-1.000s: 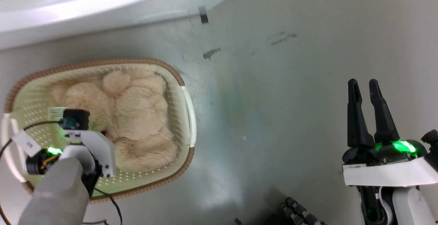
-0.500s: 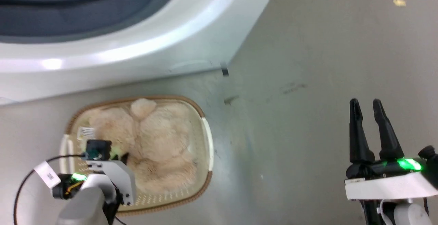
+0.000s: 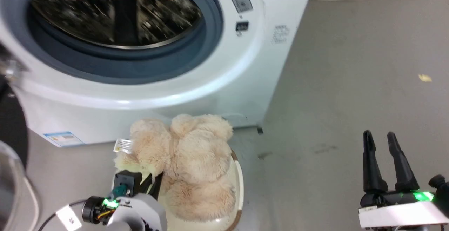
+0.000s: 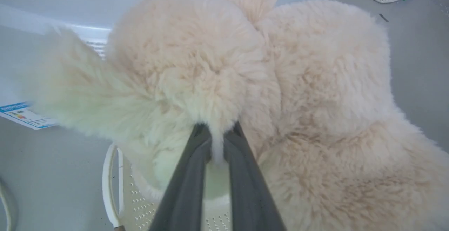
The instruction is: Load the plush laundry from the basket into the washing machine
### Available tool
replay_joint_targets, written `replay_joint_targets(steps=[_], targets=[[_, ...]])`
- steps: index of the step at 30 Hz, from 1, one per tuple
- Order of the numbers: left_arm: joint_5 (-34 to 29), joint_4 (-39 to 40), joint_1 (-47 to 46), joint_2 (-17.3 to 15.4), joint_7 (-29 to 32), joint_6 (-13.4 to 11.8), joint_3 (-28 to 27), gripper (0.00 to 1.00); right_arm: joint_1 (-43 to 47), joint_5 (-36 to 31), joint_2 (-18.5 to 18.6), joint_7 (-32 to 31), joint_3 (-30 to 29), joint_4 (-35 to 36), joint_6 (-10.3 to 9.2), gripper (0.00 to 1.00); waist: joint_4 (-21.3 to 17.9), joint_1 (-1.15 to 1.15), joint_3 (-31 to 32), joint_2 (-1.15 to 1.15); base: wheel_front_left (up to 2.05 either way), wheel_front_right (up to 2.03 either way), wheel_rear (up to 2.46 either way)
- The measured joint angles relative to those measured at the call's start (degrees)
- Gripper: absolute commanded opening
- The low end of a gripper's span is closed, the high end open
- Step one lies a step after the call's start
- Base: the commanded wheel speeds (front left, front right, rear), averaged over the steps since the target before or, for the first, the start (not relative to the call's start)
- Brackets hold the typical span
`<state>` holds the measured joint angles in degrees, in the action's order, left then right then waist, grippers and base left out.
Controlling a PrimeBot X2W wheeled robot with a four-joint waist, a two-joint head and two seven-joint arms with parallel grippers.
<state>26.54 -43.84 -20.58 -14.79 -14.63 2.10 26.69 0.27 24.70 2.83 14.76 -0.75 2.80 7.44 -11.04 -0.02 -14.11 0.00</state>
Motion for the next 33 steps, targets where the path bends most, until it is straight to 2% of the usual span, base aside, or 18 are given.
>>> replay_joint_targets(steps=[9,14,16,22,28,33], targets=[[-10.3,20.1,7.6,0.5,0.0,-0.5,-7.8,0.0,1.9,-1.1,0.0,0.0,-0.7,0.0,0.0,1.0,4.0,0.0,6.2,0.0,0.0,0.0,0.0],[-14.5,31.9,8.8,1.5,0.0,0.3,-14.2,0.0,1.9,-1.1,0.0,0.0,-0.4,1.0,0.0,1.0,4.6,0.02,5.3,0.0,0.0,0.0,0.0],[-15.1,34.2,8.4,1.8,0.0,0.9,-15.6,0.0,1.9,-1.1,0.0,0.0,-0.3,1.2,0.0,1.0,4.4,0.02,4.2,0.0,0.0,0.0,0.0],[-15.2,34.8,0.8,1.0,0.0,2.9,-20.4,0.0,0.1,-1.0,0.0,0.0,0.3,2.1,0.0,1.0,3.3,0.02,-0.6,0.0,0.0,0.0,0.0],[-15.3,28.3,-12.7,-4.0,0.0,4.2,-21.2,0.0,-3.2,0.1,0.0,0.0,1.0,3.0,0.0,1.0,1.3,0.03,-7.4,0.0,0.0,0.0,0.0],[-15.8,22.7,-26.0,-8.9,2.7,4.7,-20.5,0.0,-7.0,2.3,0.0,0.0,1.2,4.7,0.0,1.0,-1.1,0.03,-14.0,0.0,0.0,0.0,0.0]])
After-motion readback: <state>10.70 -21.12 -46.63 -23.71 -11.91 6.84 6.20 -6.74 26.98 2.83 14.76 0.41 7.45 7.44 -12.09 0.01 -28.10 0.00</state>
